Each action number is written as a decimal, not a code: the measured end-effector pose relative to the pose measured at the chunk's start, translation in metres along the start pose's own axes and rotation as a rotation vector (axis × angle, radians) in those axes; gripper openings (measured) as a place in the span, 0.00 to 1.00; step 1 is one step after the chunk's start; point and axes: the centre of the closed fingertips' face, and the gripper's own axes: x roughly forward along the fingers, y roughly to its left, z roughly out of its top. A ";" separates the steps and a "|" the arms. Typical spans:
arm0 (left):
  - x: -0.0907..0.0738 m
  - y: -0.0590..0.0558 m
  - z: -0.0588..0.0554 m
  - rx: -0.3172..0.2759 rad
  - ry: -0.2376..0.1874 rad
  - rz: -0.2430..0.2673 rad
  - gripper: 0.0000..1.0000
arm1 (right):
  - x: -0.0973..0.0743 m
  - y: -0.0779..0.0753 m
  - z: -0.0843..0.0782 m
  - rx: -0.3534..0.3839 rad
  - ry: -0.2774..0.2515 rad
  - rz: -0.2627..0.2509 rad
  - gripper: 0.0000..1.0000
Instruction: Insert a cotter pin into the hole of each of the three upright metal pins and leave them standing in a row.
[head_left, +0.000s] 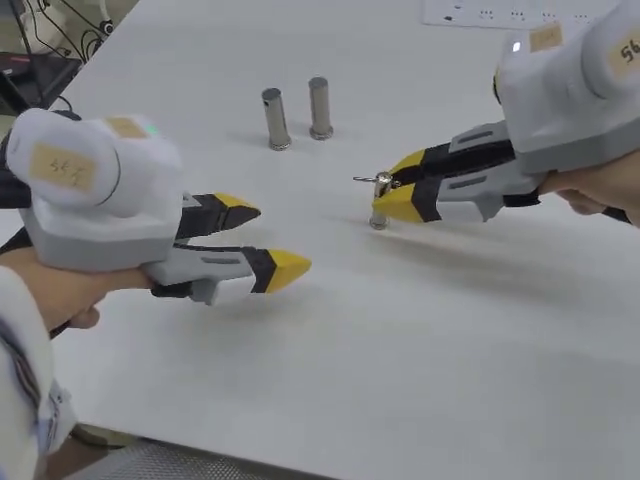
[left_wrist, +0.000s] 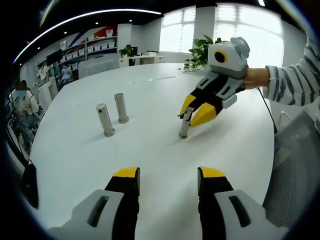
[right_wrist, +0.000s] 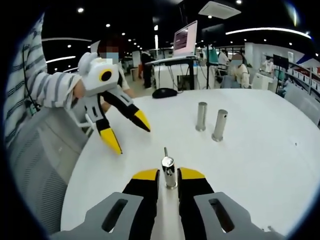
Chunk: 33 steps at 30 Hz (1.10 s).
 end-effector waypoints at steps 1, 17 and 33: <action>-0.001 0.000 0.000 -0.004 0.000 0.002 0.45 | 0.000 0.000 0.000 0.003 -0.004 -0.003 0.16; -0.008 -0.001 -0.005 -0.023 0.023 -0.011 0.45 | -0.019 0.011 0.009 0.020 -0.048 -0.013 0.32; -0.023 0.012 -0.002 -0.049 0.013 0.001 0.43 | -0.069 0.031 0.020 0.145 -0.192 -0.118 0.49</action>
